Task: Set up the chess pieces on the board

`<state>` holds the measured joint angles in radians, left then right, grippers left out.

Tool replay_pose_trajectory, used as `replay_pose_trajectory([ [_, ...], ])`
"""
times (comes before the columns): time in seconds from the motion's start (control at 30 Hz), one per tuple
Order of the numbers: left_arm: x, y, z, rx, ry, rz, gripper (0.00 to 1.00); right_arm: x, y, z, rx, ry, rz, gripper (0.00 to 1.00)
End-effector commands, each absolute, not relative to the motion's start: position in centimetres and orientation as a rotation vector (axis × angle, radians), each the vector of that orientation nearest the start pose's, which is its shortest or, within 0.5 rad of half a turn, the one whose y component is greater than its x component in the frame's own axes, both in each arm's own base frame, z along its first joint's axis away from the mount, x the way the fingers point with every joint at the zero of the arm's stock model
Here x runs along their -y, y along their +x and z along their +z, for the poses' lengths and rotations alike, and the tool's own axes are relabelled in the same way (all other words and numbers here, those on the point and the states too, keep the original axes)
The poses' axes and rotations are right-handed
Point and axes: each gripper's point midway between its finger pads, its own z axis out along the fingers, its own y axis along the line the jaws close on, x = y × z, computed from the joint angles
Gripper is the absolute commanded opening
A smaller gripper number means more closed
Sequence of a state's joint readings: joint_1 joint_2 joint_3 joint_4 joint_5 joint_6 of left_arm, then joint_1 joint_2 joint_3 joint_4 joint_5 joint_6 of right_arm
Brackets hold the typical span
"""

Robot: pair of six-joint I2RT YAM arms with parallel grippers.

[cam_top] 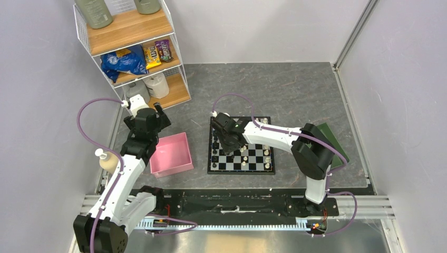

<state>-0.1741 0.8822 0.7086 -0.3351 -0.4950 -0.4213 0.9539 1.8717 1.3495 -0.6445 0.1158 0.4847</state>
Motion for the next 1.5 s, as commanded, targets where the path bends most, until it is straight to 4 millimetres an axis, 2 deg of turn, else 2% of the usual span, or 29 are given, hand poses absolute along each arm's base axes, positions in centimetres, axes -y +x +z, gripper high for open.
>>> replay_pose_trajectory([
  [0.0, -2.3, 29.9, 19.6, -1.907, -0.533, 0.161, 1.00, -33.9, 24.3, 5.8, -2.650, -0.612, 0.256, 0.28],
  [0.4, -2.2, 30.0, 19.4, -1.912, -0.531, 0.165, 1.00, -34.1, 24.4, 6.3, -2.640, -0.608, 0.273, 0.16],
  [0.9, -2.1, 30.1, 19.5, -1.909, -0.533, 0.155, 1.00, -34.3, 21.8, 8.4, -2.625, -0.632, 0.355, 0.14],
  [1.17, -2.1, 30.1, 19.8, -1.904, -0.531, 0.149, 1.00, -35.1, 20.9, 7.0, -2.650, -0.657, 0.331, 0.14],
  [1.47, -2.1, 30.1, 19.6, -1.906, -0.531, 0.152, 1.00, -35.6, 21.6, 5.8, -2.656, -0.639, 0.299, 0.15],
])
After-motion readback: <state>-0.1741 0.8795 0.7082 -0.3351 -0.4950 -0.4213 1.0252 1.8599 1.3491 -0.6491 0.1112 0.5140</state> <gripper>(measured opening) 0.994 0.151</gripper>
